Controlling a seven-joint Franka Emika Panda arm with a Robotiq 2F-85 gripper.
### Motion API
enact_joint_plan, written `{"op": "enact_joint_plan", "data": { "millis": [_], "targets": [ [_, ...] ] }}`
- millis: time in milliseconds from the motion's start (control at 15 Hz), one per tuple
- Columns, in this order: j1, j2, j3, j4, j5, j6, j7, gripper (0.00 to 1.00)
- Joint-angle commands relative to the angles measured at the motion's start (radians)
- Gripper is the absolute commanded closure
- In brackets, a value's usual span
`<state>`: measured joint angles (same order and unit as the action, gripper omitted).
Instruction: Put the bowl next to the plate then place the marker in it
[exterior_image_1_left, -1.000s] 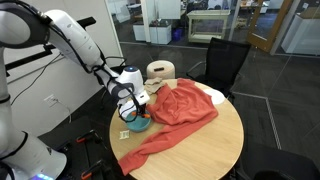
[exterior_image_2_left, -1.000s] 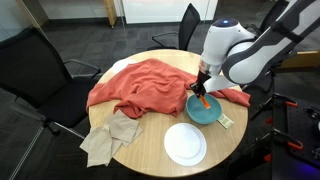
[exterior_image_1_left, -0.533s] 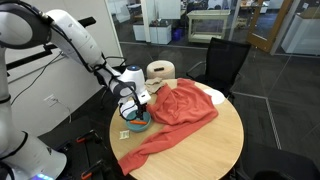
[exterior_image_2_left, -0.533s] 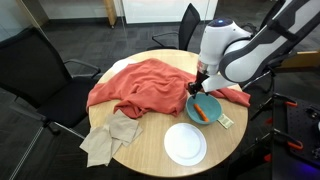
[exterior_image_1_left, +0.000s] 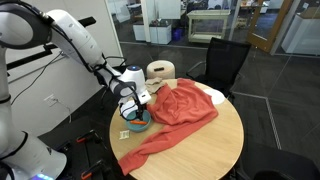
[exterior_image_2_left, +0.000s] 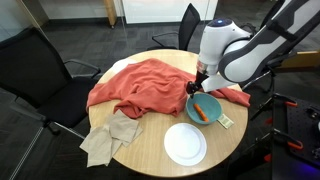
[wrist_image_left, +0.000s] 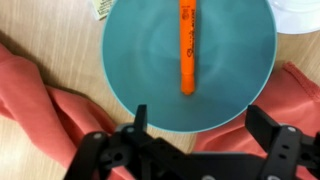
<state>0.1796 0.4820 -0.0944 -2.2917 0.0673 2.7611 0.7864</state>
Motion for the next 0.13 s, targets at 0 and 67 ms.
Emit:
{"op": "enact_joint_plan", "data": {
  "millis": [0, 67],
  "targets": [
    [0.008, 0.001, -0.007, 0.002, 0.009, -0.003, -0.007, 0.0],
    [0.008, 0.002, -0.007, 0.002, 0.009, -0.003, -0.007, 0.0]
  ]
}}
